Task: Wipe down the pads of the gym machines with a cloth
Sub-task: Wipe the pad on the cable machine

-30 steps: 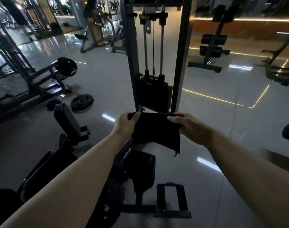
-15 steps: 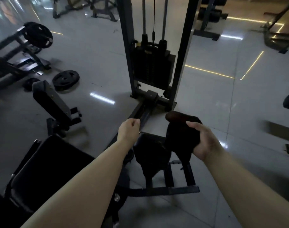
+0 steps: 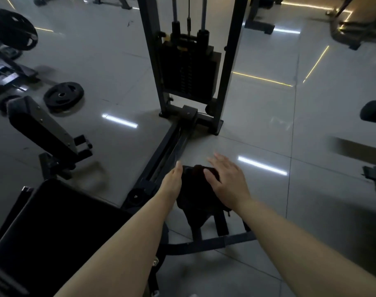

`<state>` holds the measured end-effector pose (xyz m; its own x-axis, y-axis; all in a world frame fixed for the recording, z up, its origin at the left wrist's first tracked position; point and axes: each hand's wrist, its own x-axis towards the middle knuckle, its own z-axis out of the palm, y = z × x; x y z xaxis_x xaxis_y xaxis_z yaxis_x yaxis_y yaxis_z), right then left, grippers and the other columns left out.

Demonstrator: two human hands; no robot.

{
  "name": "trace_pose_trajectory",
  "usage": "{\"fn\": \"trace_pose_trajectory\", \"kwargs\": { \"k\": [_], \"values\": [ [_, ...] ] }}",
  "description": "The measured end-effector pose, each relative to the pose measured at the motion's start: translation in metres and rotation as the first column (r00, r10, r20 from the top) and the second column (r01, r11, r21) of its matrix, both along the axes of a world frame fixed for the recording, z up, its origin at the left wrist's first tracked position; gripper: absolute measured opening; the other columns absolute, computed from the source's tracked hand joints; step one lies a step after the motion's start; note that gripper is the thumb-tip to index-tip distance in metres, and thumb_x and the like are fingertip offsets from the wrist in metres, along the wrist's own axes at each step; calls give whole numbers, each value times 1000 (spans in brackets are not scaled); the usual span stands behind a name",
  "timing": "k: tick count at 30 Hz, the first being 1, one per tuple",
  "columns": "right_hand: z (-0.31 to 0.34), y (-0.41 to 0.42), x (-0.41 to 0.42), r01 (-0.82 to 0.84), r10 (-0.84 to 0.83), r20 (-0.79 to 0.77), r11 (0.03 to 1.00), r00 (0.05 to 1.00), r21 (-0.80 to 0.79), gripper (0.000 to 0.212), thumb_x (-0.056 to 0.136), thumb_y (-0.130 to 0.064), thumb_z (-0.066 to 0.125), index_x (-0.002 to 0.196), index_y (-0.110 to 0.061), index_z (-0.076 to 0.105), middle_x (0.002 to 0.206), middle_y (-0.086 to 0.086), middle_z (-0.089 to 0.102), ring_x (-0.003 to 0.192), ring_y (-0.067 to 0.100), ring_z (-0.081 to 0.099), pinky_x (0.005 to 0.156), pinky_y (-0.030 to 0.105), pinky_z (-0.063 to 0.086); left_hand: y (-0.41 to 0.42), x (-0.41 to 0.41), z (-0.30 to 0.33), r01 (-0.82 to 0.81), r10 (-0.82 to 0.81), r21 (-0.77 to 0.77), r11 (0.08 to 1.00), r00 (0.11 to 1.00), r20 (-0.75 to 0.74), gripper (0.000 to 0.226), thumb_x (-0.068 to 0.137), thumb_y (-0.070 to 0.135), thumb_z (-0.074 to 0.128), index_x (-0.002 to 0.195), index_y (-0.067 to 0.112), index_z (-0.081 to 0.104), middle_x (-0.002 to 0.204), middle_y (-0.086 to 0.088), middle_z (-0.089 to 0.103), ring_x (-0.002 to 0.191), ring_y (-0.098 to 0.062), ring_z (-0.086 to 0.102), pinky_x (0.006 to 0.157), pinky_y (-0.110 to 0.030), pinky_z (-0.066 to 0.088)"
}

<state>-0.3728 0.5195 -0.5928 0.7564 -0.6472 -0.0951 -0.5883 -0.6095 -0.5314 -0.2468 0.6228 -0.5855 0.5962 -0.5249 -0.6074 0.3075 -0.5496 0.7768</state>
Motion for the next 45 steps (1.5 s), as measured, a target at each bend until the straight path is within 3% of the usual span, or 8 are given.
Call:
{"fn": "trace_pose_trajectory", "kwargs": {
  "k": [9,14,18,23,28,32,38,45],
  "values": [
    [-26,33,11,10,-65,-167,951,984,-310,68,93,-63,16,145,-22,35,145,-2,42,142,24,24,117,46,10,15,-8,-7,-3,-28,-179,984,985,-170,36,99,54,24,96,35,53,92,13,55,82,-1,53,65,-20,42],
    [-37,64,46,-162,97,-195,921,976,-353,58,96,-42,24,149,-21,26,157,1,25,147,22,15,118,42,4,21,-6,-12,-23,-23,-265,964,985,-171,45,100,51,26,122,28,57,121,2,58,117,-15,52,104,-37,41],
    [-35,41,23,-266,230,-139,888,963,-375,53,98,-41,21,145,-20,37,152,0,36,142,20,30,116,38,15,23,-11,-16,47,-38,-319,946,999,35,37,102,38,29,132,27,47,126,3,55,122,-14,51,101,-32,43],
    [-38,18,-28,-159,147,-63,922,987,-352,57,102,-45,13,144,-17,39,148,3,42,140,21,33,116,38,19,8,-28,-24,324,-261,-100,941,880,397,55,103,40,23,152,16,15,160,3,11,147,-11,5,121,-35,6],
    [-40,52,-10,132,-155,-29,914,987,-385,56,100,-43,22,144,-12,38,148,8,42,140,28,33,116,47,20,0,-28,-22,202,-158,-208,957,965,210,70,93,64,29,146,20,36,150,-2,37,139,-14,32,118,-42,23],
    [-35,55,24,-170,97,-217,922,971,-349,78,92,-39,53,152,-16,9,161,5,8,148,27,4,119,47,3,7,-30,-20,21,-17,-293,956,1000,16,55,99,53,29,137,19,50,133,-3,55,121,-14,52,109,-38,38],
    [-25,14,25,-553,516,-203,747,832,-368,58,98,-44,38,148,-13,32,154,5,32,143,26,26,116,45,24,23,-37,-21,-84,98,-271,959,994,40,50,101,47,29,138,19,48,132,-5,56,118,-15,55,102,-34,45],
    [-50,-15,-45,-431,439,-92,785,894,-444,61,93,-49,39,145,-17,36,149,8,39,138,29,34,113,48,29,29,-45,-10,-42,70,-189,981,987,143,50,103,39,24,137,10,46,123,1,55,120,-13,45,96,-24,32]
  ]
}}
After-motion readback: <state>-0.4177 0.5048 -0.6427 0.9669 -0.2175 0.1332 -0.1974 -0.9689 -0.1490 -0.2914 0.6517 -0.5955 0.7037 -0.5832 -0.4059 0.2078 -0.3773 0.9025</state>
